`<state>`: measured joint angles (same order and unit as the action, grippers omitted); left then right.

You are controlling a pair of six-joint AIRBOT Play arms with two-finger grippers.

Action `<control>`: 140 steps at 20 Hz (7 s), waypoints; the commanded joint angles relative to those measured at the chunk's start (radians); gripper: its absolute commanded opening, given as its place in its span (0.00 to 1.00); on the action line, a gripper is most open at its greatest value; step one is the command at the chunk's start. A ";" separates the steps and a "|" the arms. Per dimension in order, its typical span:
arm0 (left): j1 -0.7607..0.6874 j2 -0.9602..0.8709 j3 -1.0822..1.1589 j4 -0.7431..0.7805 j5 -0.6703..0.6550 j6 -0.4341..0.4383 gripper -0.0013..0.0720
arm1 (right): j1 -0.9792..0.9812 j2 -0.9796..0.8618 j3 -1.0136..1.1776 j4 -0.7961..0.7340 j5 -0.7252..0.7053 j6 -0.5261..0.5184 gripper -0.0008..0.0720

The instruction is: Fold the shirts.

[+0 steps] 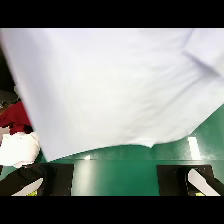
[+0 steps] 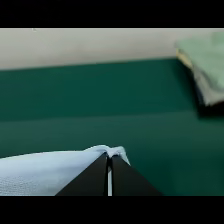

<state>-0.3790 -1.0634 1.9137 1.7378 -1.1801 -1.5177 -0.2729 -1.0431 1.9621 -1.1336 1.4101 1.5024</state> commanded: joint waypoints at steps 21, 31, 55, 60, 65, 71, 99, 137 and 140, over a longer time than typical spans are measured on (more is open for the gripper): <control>0.270 -0.690 -0.215 -0.399 0.241 0.271 0.05 | 0.195 -0.664 -0.224 -0.106 -0.318 -0.029 0.03; 0.267 -0.690 -0.397 -0.412 0.210 0.259 0.24 | 0.204 -0.518 -0.652 -0.106 -0.373 -0.026 0.03; 0.597 -0.118 -1.296 -0.794 0.039 0.293 0.89 | 0.173 -0.231 -0.629 0.147 0.032 -0.203 0.45; 0.597 -0.118 -1.330 -0.859 0.047 0.318 0.74 | 0.177 -0.231 -0.629 0.146 0.034 -0.202 0.45; 0.597 -0.118 -1.318 -0.913 0.052 0.347 0.05 | 0.159 -0.223 -0.655 0.137 0.094 -0.179 0.45; 0.597 -0.117 -1.187 -0.912 -0.007 0.348 0.05 | -0.051 -0.009 -1.061 -0.079 0.090 -0.089 0.45; 0.597 -0.055 -1.164 -0.813 -0.030 0.344 0.04 | -0.222 0.156 -1.443 0.085 0.002 -0.183 0.03; 0.401 -0.365 -0.755 -0.994 0.337 0.209 0.99 | 0.118 -0.468 -0.505 0.177 -0.187 -0.071 0.83; 0.393 -0.365 -0.711 -0.991 0.174 0.217 0.85 | 0.042 -0.446 -0.528 0.167 -0.045 -0.166 0.83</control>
<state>0.0204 -1.4273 1.1709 0.7742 -0.8894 -1.3083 -0.1776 -1.4937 1.4353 -1.0039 1.2785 1.4189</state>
